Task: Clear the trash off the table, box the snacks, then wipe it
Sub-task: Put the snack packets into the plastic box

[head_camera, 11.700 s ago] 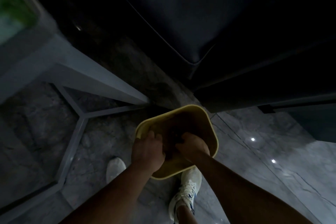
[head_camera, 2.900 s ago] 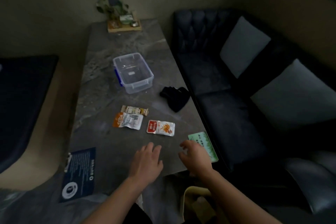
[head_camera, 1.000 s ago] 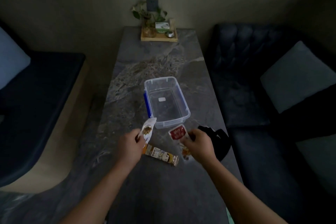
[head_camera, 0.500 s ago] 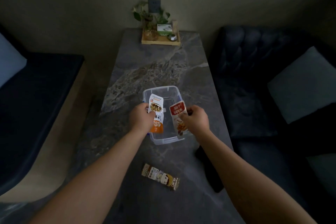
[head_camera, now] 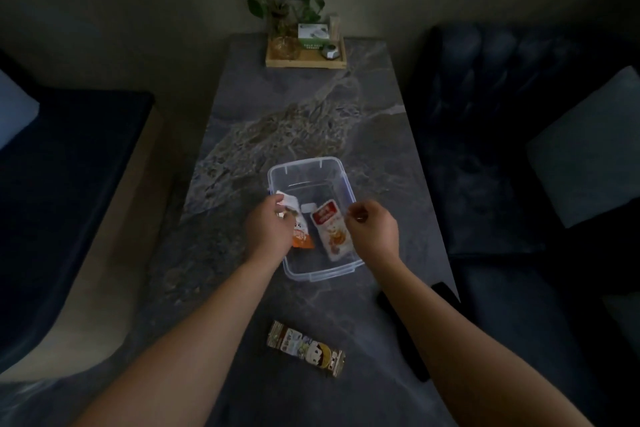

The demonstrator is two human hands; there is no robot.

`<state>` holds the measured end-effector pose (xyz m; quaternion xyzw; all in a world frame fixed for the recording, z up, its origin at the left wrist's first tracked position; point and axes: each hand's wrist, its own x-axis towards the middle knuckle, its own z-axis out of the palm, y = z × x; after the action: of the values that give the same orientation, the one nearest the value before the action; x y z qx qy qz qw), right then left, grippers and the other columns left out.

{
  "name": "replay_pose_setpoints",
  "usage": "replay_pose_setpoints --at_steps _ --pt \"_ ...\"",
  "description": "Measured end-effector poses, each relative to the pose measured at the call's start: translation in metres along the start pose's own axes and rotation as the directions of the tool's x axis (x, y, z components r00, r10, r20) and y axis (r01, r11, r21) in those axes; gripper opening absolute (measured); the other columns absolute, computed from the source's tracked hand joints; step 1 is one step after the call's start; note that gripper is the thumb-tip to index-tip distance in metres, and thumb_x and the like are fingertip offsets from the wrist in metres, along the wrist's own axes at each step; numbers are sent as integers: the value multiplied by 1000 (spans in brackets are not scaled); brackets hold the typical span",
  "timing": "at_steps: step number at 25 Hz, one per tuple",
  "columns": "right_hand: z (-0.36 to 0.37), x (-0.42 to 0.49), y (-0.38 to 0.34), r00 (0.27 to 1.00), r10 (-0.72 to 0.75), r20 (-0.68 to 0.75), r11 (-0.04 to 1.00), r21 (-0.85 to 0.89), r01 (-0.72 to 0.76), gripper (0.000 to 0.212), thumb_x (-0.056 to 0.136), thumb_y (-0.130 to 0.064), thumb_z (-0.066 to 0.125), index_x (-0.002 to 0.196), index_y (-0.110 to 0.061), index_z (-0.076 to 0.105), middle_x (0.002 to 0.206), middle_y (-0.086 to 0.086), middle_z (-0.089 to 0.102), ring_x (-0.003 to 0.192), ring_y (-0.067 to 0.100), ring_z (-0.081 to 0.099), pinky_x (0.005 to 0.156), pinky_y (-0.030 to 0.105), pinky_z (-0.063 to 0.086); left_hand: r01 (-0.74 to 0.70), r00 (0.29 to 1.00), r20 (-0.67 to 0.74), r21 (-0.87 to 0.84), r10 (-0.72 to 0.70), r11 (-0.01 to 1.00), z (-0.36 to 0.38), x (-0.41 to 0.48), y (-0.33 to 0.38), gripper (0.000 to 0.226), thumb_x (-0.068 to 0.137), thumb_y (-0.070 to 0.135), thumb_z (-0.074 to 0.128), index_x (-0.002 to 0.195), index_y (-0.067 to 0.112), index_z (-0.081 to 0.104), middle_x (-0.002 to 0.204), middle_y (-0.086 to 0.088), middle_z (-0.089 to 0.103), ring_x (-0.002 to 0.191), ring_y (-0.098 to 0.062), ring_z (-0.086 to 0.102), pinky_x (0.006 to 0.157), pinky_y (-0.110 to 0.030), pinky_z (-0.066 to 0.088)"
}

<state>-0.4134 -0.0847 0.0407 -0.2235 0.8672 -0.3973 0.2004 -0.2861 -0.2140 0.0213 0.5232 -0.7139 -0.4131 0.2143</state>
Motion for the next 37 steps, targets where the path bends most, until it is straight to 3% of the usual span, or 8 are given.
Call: replay_pose_setpoints --at_steps 4,9,13,16,20,27,32,37 --pt "-7 -26 12 1000 -16 -20 998 53 17 11 91 -15 68 100 -20 69 88 -8 69 84 11 66 82 42 60 -97 995 -6 35 97 995 -22 -41 -30 35 87 12 66 121 20 61 116 -1 60 94 -12 60 76 -30 52" --pt "-6 -75 31 997 -76 3 992 99 76 10 89 -22 72 97 -27 70 86 -9 69 81 7 67 72 31 58 -152 988 26 291 151 945 -72 -90 -114 36 82 8 71 118 10 65 118 -15 62 102 -31 63 87 -42 52" --pt "25 -120 58 953 -108 284 978 -143 153 9 91 -22 67 88 -31 67 87 -8 68 78 6 65 71 32 57 -216 976 138 540 168 813 -98 -93 -178 42 76 11 74 116 4 65 117 -23 62 103 -46 60 88 -52 52" --pt "47 -133 67 850 -107 515 832 -422 360 19 94 -36 60 111 -29 66 112 -5 62 99 12 58 82 33 53 -234 971 185 609 151 758 -97 -70 -197 46 80 23 65 122 6 63 127 -25 58 113 -47 55 94 -56 49" --pt "64 -136 71 820 -147 553 693 -534 484 40 89 -47 63 126 -32 59 121 -4 55 108 17 50 84 33 48 -272 960 223 616 168 739 -84 -40 -201 56 88 30 64 140 18 51 154 -19 38 142 -40 32 116 -52 29" --pt "71 -141 69 832 -155 533 713 -523 468 25 96 -36 59 119 -28 62 117 -2 61 105 17 55 88 35 50 -345 939 237 653 250 675 -75 -44 -209 58 99 46 36 153 28 27 164 -12 18 152 -30 8 123 -47 5" --pt "55 -140 40 898 -209 386 854 -375 360 5 95 -31 63 95 -27 66 92 -8 61 77 8 60 68 33 56 -354 934 217 665 284 658 -74 -44 -208 61 94 47 31 150 24 37 160 -16 28 149 -35 19 121 -52 15" --pt "32 -100 -7 968 -199 155 947 -225 230 5 90 -30 70 88 -29 66 83 -7 69 75 6 66 69 35 59 -343 937 193 666 290 663 -72 -43 -210 60 91 46 34 146 24 43 157 -17 35 146 -37 26 117 -53 22"
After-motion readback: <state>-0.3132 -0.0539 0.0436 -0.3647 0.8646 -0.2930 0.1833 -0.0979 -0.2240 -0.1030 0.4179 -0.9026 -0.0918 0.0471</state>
